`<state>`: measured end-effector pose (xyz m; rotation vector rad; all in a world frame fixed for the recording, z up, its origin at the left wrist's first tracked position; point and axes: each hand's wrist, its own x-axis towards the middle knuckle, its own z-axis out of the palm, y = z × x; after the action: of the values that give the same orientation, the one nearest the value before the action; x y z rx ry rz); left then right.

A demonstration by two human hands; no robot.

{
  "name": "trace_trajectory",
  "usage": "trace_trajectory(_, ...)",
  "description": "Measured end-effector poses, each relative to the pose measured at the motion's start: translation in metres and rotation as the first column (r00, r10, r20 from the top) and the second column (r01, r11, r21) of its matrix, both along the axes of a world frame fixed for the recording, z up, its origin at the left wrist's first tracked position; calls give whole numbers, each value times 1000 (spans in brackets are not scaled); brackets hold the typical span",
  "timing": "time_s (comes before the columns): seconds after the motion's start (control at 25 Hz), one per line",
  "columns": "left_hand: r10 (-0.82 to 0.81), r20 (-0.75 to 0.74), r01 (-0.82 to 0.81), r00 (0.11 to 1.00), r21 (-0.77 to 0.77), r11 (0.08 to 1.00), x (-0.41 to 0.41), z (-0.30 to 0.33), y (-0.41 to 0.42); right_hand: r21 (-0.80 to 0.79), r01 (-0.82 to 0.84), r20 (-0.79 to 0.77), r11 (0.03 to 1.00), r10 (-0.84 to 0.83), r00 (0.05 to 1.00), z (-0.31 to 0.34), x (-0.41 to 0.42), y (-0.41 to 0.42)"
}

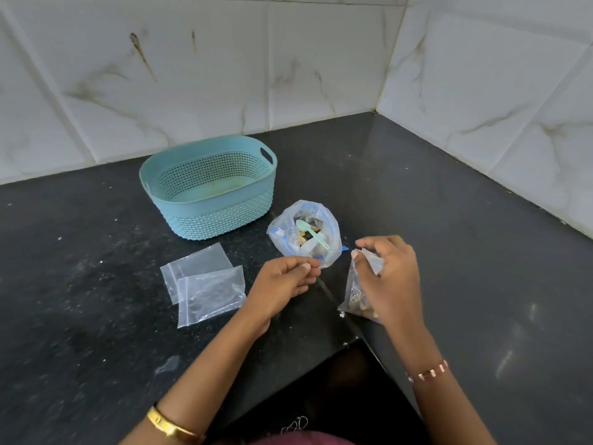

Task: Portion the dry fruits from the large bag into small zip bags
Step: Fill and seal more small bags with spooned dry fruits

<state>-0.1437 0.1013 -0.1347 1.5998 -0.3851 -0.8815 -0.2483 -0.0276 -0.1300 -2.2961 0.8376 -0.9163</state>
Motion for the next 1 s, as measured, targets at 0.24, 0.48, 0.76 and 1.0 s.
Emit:
trace_trajectory(0.24,231,143,-229,962,-31,973,25,4,52,57,-288,-88,956,293,952,-5,40,44)
trace_trajectory(0.48,600,211,-600,772,-72,797,40,-7,96,175,-517,-242,838,545,803,-15,66,82)
trace_trajectory(0.76,664,130,-674,736,50,737,45,-24,123,173,-515,-408,840,537,739,-35,87,100)
trace_trajectory(1.0,565,-108,-561,818,65,825,49,-21,129,171,-494,-390,852,519,761,-40,88,101)
